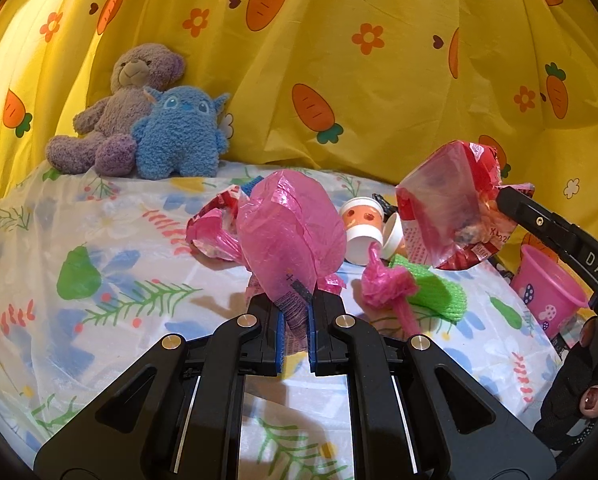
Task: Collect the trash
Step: 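Carry the pink bag and red wrapper over the pink bucket with both tools, then open both tools to drop the pink bag and wrapper into the bucket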
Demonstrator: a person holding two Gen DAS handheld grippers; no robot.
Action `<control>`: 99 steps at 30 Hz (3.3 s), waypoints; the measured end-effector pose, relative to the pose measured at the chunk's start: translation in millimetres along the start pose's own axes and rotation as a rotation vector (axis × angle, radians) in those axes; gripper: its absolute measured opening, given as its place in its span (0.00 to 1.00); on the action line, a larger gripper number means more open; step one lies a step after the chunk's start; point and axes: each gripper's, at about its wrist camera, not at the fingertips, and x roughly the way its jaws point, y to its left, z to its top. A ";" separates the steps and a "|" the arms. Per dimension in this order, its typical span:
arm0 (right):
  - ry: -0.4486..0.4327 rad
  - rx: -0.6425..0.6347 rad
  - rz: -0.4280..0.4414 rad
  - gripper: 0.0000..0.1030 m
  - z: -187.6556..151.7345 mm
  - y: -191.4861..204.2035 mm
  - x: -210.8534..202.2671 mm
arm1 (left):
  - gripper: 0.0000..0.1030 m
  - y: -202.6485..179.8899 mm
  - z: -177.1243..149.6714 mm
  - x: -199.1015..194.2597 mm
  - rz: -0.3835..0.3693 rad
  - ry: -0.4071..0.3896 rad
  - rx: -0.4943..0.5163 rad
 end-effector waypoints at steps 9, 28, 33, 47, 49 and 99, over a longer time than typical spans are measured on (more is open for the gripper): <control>-0.029 0.036 -0.082 0.02 -1.5 -37.0 -27.0 | 0.07 -39.7 5.6 1.4 -0.079 -0.005 0.065; -0.071 0.117 -0.395 0.02 -3.9 -148.3 -92.5 | 0.07 -211.3 25.7 24.6 -0.388 0.004 0.269; -0.082 0.137 -0.475 0.02 -3.3 -181.3 -108.1 | 0.07 -258.2 31.9 31.7 -0.460 0.002 0.310; -0.099 0.252 -0.654 0.02 -1.7 -275.9 -133.8 | 0.07 -365.4 38.1 73.3 -0.646 0.057 0.390; -0.092 0.263 -0.671 0.02 -3.1 -284.5 -133.8 | 0.07 -376.3 36.9 81.6 -0.677 0.070 0.393; -0.009 0.364 -0.806 0.79 -22.2 -335.3 -125.1 | 0.94 -364.6 21.6 138.1 -0.580 0.124 0.268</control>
